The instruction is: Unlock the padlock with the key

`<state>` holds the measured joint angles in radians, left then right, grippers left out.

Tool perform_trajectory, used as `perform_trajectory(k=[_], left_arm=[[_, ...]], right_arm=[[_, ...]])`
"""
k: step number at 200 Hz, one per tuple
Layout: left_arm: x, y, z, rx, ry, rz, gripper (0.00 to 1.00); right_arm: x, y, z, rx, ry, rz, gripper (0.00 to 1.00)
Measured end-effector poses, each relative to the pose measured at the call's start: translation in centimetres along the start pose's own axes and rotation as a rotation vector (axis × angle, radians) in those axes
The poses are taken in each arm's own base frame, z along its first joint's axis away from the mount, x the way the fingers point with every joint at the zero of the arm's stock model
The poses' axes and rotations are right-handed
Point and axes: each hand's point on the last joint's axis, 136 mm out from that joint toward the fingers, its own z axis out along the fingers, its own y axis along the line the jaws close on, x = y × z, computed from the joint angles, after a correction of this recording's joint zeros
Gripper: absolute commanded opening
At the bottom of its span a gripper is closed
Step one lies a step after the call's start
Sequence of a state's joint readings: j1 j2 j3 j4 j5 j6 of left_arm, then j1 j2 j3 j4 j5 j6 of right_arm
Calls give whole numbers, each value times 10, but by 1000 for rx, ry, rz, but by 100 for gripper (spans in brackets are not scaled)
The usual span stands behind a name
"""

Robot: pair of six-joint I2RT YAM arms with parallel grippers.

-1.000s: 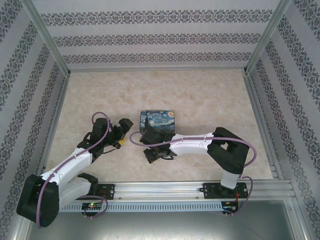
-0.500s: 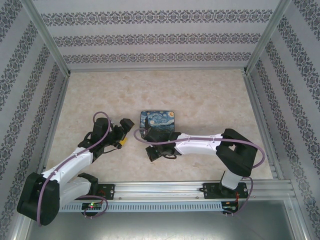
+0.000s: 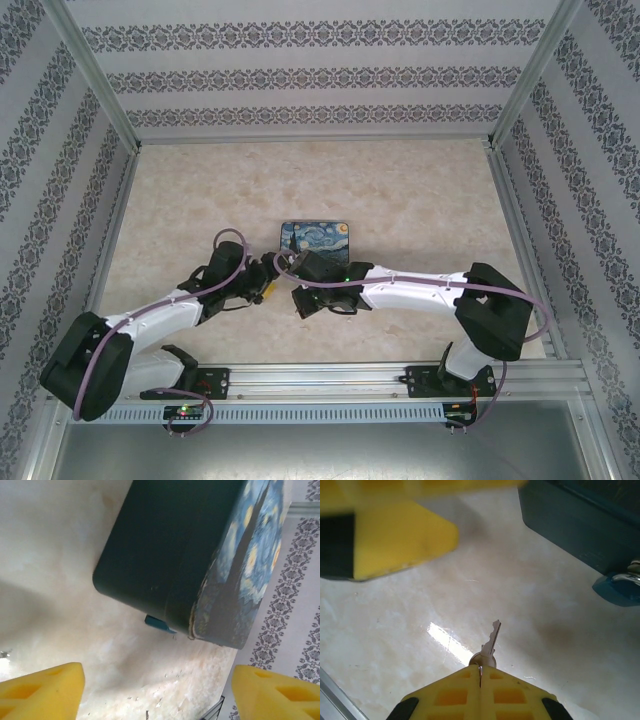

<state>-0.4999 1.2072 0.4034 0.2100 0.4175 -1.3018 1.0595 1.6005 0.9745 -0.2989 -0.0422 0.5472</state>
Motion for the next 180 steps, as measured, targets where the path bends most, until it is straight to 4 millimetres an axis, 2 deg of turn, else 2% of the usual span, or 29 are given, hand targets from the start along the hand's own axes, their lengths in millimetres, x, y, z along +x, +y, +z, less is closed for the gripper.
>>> perform_trajectory(k=[74, 127, 180], left_arm=[[23, -1, 21, 8, 62, 10, 54], [29, -4, 24, 15, 74, 13, 36], [30, -4, 25, 16, 76, 14, 26]], right_arm=[[-5, 2, -11, -11, -23, 3, 0], [-6, 2, -11, -12, -24, 3, 0], [-6, 2, -11, -12, -24, 5, 0]])
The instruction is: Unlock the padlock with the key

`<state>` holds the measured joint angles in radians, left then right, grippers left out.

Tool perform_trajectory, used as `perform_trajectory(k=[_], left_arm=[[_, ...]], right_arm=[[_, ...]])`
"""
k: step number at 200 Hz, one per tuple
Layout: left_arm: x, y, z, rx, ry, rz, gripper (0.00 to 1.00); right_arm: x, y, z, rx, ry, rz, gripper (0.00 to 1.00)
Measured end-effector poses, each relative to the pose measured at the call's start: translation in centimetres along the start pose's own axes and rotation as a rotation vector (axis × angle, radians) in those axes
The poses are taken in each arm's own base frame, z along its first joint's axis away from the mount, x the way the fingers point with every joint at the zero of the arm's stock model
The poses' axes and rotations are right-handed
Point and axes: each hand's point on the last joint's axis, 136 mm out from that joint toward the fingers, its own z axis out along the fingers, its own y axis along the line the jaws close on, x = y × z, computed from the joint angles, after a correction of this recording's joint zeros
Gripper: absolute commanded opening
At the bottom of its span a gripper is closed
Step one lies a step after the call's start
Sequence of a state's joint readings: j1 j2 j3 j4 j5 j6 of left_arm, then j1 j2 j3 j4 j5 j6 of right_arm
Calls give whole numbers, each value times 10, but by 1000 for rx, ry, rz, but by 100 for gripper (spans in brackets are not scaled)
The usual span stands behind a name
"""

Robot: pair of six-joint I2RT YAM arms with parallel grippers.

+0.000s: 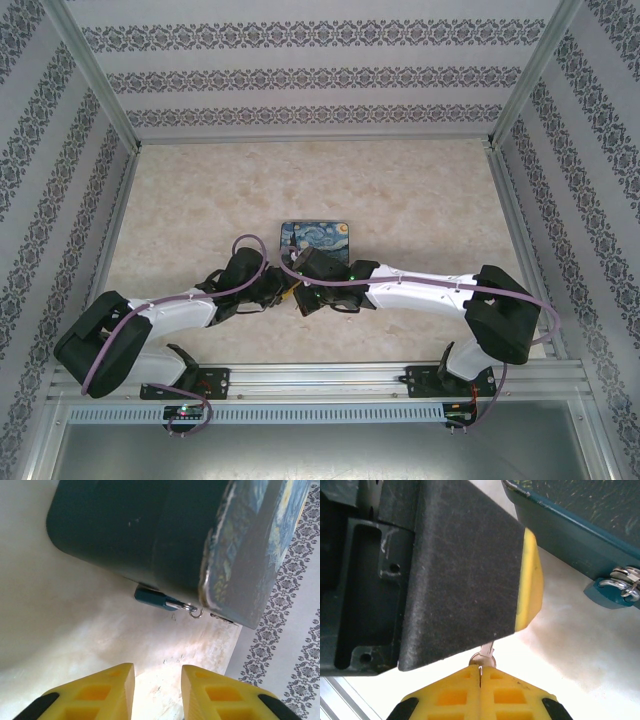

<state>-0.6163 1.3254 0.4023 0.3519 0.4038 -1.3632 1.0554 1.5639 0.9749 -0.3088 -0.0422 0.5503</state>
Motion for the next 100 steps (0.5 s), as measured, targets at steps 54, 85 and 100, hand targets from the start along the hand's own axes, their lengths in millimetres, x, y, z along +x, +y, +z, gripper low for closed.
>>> perform_trajectory(k=[54, 85, 100], left_arm=[[2, 0, 1, -2, -1, 7, 6], [2, -1, 1, -1, -2, 5, 0], [2, -1, 1, -1, -4, 6, 0]], right_arm=[[-1, 1, 0, -3, -6, 0, 0], [-1, 1, 0, -4, -6, 1, 0], [-1, 1, 0, -4, -6, 3, 25]])
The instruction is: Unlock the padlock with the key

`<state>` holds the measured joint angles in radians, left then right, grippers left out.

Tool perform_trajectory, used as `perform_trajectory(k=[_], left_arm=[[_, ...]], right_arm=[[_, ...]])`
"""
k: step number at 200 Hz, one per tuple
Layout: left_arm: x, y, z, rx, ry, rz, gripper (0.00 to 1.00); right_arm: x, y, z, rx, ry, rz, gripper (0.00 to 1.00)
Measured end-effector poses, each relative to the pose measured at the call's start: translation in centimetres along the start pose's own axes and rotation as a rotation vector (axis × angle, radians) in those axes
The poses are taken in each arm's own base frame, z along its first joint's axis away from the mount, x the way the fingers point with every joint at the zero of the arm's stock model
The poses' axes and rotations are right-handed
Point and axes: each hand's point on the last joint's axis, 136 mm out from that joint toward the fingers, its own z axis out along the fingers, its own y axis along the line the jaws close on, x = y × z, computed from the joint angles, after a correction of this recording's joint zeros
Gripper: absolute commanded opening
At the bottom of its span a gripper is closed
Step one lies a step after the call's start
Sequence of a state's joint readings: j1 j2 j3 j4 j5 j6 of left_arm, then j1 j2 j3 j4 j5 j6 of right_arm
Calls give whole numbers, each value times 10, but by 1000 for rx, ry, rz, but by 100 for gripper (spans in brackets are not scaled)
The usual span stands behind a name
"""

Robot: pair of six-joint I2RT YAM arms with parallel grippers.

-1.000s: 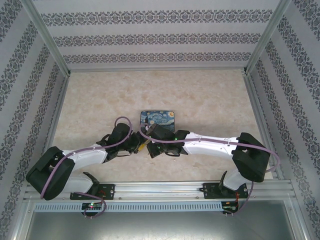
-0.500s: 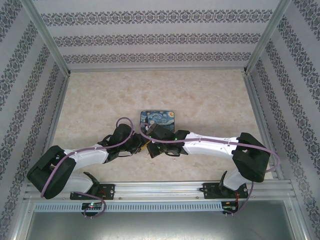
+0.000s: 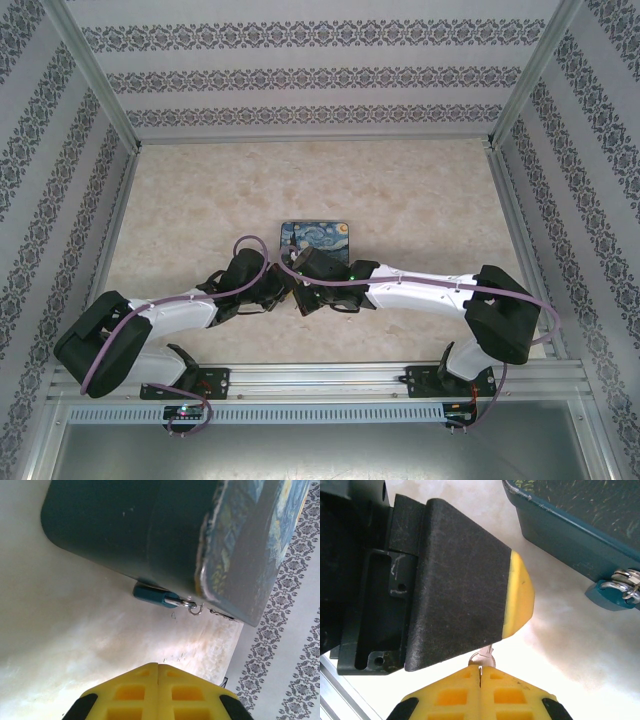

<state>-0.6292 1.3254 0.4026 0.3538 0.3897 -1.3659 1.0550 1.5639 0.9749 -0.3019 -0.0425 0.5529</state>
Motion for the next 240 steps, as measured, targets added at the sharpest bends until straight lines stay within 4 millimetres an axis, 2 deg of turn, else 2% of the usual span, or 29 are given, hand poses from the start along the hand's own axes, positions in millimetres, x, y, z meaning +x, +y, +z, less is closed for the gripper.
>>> perform_trajectory(k=[8, 19, 40, 65, 97, 143, 181, 240], left_arm=[[0, 0, 0, 0, -2, 1, 0], [-2, -2, 0, 1, -9, 9, 0], [-9, -15, -2, 15, -43, 50, 0], [-22, -51, -11, 72, -112, 146, 0], [-39, -103, -27, 160, -218, 281, 0], [-58, -147, -36, 240, -339, 418, 0], [-69, -167, -29, 312, -397, 453, 0], [-85, -195, -31, 464, -494, 371, 0]], right_arm=[[-2, -2, 0, 3, -4, 10, 36], [-4, -5, -3, -1, -19, 30, 43], [-6, -19, -20, -8, -69, 87, 50], [-17, -35, -50, -34, -172, 181, 55], [-40, -52, -73, -107, -310, 321, 57], [-82, -74, -97, -280, -483, 532, 57], [-124, -70, -125, -461, -618, 601, 57], [-152, -63, -133, -614, -695, 642, 55]])
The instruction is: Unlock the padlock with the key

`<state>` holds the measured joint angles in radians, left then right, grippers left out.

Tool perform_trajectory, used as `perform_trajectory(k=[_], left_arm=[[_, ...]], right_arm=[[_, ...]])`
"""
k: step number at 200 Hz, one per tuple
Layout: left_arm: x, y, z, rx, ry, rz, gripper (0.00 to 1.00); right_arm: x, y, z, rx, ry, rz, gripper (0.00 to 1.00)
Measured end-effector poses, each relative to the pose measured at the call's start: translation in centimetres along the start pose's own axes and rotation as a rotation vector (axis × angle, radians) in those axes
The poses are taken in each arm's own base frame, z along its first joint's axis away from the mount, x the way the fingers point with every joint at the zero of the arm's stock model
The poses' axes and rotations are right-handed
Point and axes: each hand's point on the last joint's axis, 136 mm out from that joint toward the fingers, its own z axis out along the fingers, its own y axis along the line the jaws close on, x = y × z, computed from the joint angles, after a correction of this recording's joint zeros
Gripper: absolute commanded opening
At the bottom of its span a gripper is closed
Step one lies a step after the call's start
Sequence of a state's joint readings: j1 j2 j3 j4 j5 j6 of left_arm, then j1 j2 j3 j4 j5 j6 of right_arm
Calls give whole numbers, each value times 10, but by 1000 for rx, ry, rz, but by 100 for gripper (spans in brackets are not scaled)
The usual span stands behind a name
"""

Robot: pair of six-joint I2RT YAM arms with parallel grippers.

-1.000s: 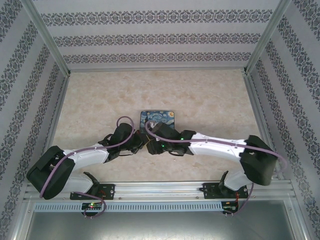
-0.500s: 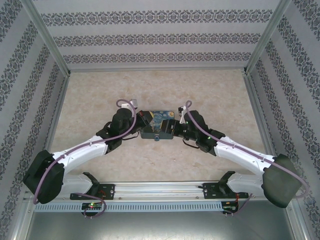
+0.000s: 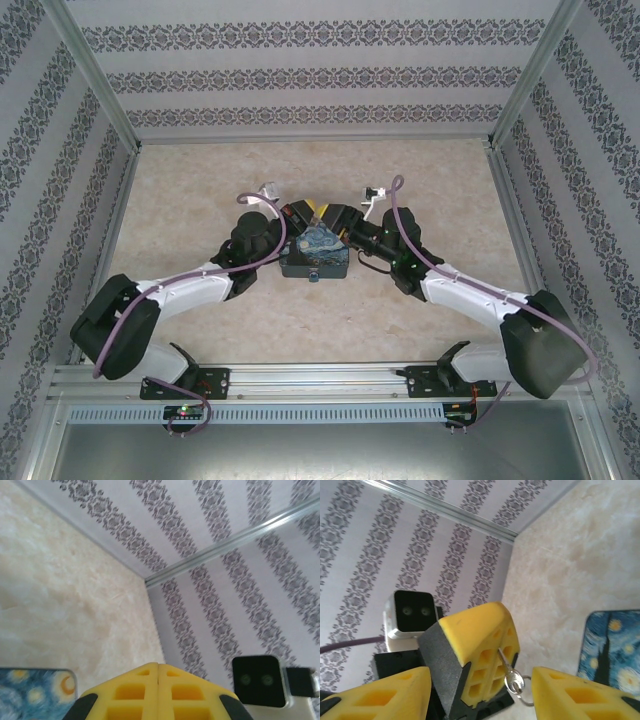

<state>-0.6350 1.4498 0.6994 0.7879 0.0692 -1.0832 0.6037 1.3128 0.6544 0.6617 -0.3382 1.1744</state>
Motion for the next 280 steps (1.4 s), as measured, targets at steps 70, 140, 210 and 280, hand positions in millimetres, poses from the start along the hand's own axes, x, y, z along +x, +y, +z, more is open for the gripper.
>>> perform_trajectory(k=[70, 140, 210, 280], left_arm=[[-15, 1, -4, 36, -102, -126, 0], [-15, 1, -2, 53, -108, -167, 0], [-12, 3, 2, 53, -112, -183, 0], [-12, 1, 3, 55, -117, -187, 0]], right_arm=[[-2, -12, 20, -69, -25, 78, 50], [-6, -9, 25, -121, -42, 114, 40], [-7, -10, 28, -139, -45, 137, 36], [0, -17, 29, -134, -34, 151, 24]])
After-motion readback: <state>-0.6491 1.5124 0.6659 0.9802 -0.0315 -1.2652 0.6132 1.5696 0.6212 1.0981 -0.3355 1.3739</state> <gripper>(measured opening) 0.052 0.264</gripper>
